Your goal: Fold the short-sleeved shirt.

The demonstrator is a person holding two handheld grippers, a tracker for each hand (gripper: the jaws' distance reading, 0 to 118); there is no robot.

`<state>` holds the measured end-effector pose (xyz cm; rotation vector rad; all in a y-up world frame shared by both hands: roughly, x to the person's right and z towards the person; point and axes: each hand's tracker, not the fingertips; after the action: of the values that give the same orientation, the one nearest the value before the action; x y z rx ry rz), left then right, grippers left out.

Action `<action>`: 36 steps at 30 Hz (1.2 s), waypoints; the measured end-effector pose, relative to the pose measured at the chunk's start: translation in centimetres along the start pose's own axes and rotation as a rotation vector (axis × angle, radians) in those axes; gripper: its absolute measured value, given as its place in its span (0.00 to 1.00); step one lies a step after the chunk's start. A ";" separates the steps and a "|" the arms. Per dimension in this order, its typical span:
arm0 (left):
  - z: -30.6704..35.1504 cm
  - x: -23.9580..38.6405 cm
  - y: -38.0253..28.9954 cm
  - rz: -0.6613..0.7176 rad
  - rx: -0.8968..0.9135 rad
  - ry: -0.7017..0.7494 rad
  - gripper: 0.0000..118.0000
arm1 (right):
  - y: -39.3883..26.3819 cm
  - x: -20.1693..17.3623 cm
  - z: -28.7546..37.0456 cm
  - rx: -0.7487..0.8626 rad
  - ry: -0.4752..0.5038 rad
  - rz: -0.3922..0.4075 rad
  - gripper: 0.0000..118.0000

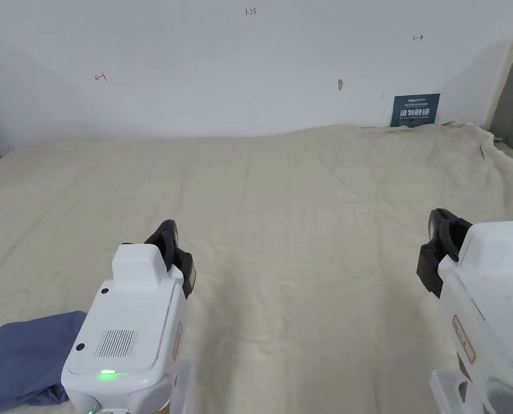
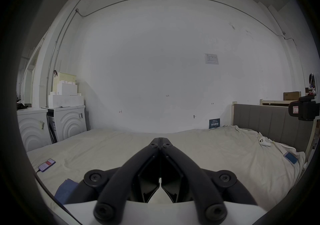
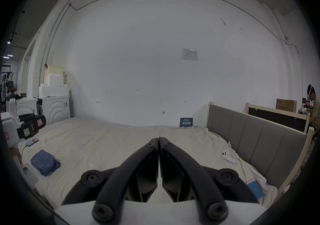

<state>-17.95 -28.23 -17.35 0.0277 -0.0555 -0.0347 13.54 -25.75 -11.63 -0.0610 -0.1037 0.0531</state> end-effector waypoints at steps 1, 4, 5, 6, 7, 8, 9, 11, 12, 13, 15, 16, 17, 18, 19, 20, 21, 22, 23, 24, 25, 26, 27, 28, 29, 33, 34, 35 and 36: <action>0.0 0.0 0.0 0.000 0.000 0.001 0.00 | 0.1 -0.1 0.1 0.000 0.001 -0.001 0.00; 0.0 -0.1 0.0 0.002 0.001 0.003 0.00 | -0.1 0.0 0.0 0.000 0.000 0.002 0.00; 0.0 -0.2 0.1 0.003 0.001 0.004 0.00 | -0.2 0.1 -0.1 0.000 0.000 0.002 0.00; 0.0 -0.2 0.1 0.004 0.002 0.004 0.00 | -0.2 0.2 -0.2 0.000 0.000 0.002 0.00; 0.0 -0.3 0.1 0.003 0.002 0.004 0.00 | -0.2 0.2 -0.2 0.001 0.000 0.002 0.00; 0.0 -0.3 0.1 0.002 0.002 0.005 0.00 | -0.1 0.1 -0.1 0.001 0.000 0.001 0.00; 0.0 -0.3 0.1 0.000 0.002 0.006 0.00 | 0.0 0.0 -0.1 0.002 0.001 0.001 0.00; 0.0 -0.4 0.1 0.000 0.002 0.005 0.00 | 0.0 0.0 0.0 0.004 0.000 0.003 0.00; 0.0 -0.4 0.1 0.000 0.002 0.004 0.00 | 0.1 0.0 0.0 0.004 0.001 0.004 0.00; 0.0 -0.4 0.1 0.000 0.002 0.005 0.00 | 0.2 -0.2 0.1 0.004 0.000 0.004 0.00; 0.0 -0.5 0.0 -0.002 0.002 0.007 0.00 | 0.2 -0.2 0.1 0.005 0.000 0.003 0.00; 0.0 -0.6 0.0 -0.003 0.002 0.007 0.00 | 0.2 -0.1 0.1 0.006 0.000 0.003 0.00; 0.0 -0.6 0.0 -0.002 0.001 0.009 0.00 | 0.1 -0.1 0.1 0.006 0.000 0.003 0.00; 0.1 -0.6 0.0 -0.001 0.001 0.009 0.00 | 0.1 -0.1 0.0 0.005 0.000 0.004 0.00; 0.1 -0.6 0.0 -0.002 -0.002 0.008 0.00 | 0.1 -0.1 0.0 0.004 -0.001 0.004 0.00; 0.1 -0.6 0.0 -0.003 -0.003 0.011 0.00 | 0.2 -0.2 0.1 0.004 -0.001 0.003 0.00; 0.1 -0.6 0.1 -0.005 -0.003 0.013 0.00 | 0.2 -0.3 0.2 0.004 0.000 0.002 0.00; 0.1 -0.6 0.0 -0.005 -0.002 0.015 0.00 | 0.2 -0.3 0.2 0.004 0.001 0.002 0.00; 0.1 -0.6 0.0 -0.003 -0.002 0.016 0.00 | 0.3 -0.3 0.2 0.004 0.001 0.003 0.00; 0.1 -0.6 0.0 -0.002 -0.003 0.018 0.00 | 0.2 -0.3 0.2 0.004 0.000 0.005 0.00; 0.0 -0.6 0.0 0.000 -0.004 0.023 0.05 | 0.1 -0.2 0.1 0.004 0.000 0.006 0.00; 0.0 -0.7 0.0 0.001 -0.004 0.026 0.11 | 0.1 -0.2 0.1 0.005 -0.001 0.006 0.00; -0.1 -0.8 0.0 0.004 -0.007 0.031 0.18 | 0.1 -0.1 0.1 0.005 -0.002 0.004 0.01; -0.1 -0.8 -0.1 0.007 -0.009 0.034 0.29 | 0.2 -0.2 0.2 0.005 0.000 0.002 0.08; -0.2 -0.9 -0.1 0.012 -0.009 0.037 0.40 | 0.2 -0.2 0.2 0.005 0.002 0.001 0.21; -0.2 -1.4 -0.2 0.048 -0.006 0.047 0.68 | 0.2 0.0 0.1 0.004 0.010 -0.002 0.69; -0.1 -1.5 -0.2 0.051 -0.005 0.048 0.70 | 0.1 0.0 0.1 0.007 0.007 -0.006 0.77; -0.1 -1.5 -0.2 0.050 -0.006 0.051 0.76 | 0.1 0.0 0.1 0.012 0.006 -0.009 0.85; -0.1 -1.6 -0.2 0.046 -0.008 0.053 0.85 | 0.0 0.1 0.2 0.018 0.004 -0.012 0.91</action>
<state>-19.51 -28.36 -17.58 0.0189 -0.0025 0.0114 13.58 -25.69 -11.47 -0.0430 -0.1001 0.0423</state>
